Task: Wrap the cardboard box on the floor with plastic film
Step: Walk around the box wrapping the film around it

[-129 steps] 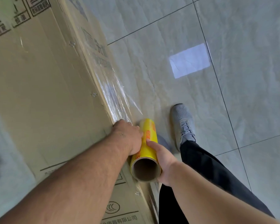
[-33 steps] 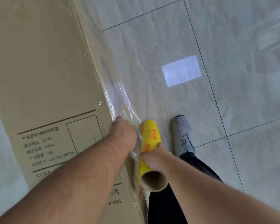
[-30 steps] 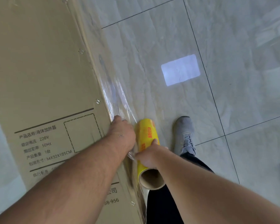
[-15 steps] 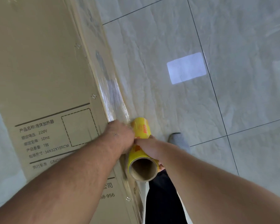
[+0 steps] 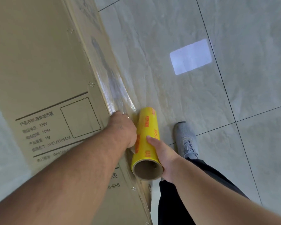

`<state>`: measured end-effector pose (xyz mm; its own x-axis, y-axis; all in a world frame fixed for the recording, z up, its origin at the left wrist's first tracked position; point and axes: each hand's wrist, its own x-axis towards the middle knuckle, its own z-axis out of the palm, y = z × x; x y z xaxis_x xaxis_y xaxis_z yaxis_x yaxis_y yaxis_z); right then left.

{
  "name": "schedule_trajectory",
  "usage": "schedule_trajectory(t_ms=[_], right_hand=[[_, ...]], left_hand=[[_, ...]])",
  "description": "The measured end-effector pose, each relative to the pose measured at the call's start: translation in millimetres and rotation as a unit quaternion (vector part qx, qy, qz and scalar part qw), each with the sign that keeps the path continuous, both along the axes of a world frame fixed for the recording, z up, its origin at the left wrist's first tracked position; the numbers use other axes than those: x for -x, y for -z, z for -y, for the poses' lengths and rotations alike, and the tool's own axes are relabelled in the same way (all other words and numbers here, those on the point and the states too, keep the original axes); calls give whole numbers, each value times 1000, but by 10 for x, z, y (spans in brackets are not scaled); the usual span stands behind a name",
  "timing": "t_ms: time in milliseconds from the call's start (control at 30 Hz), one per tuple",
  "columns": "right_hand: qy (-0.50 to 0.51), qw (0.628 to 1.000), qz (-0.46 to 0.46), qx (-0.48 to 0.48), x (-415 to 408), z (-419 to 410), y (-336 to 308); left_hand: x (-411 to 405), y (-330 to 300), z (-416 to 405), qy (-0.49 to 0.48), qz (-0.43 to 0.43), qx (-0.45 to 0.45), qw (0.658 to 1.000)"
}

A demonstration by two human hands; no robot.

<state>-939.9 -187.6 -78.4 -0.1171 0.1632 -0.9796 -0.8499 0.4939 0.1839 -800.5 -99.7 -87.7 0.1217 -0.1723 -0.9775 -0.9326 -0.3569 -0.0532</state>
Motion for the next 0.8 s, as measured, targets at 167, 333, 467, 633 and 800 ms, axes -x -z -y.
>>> schedule_trajectory(t_ms=[167,333,467,633,800], right_hand=[[-163,984,-21,63,5,180,-14],[-364,930,7,41,-59,28,96],[-396,918,-11,34,-214,-146,131],[-196,978,-71,21,-6,68,5],[-7,996,-81,-45,277,19,-35]], left_hand=[[8,-75,92,-37,0,7,999],[40,-155,83,26,-9,-36,999],[112,-123,-10,29,-20,32,999],[284,-113,-18,-9,-79,-7,997],[364,-130,-19,-1,-62,42,997]])
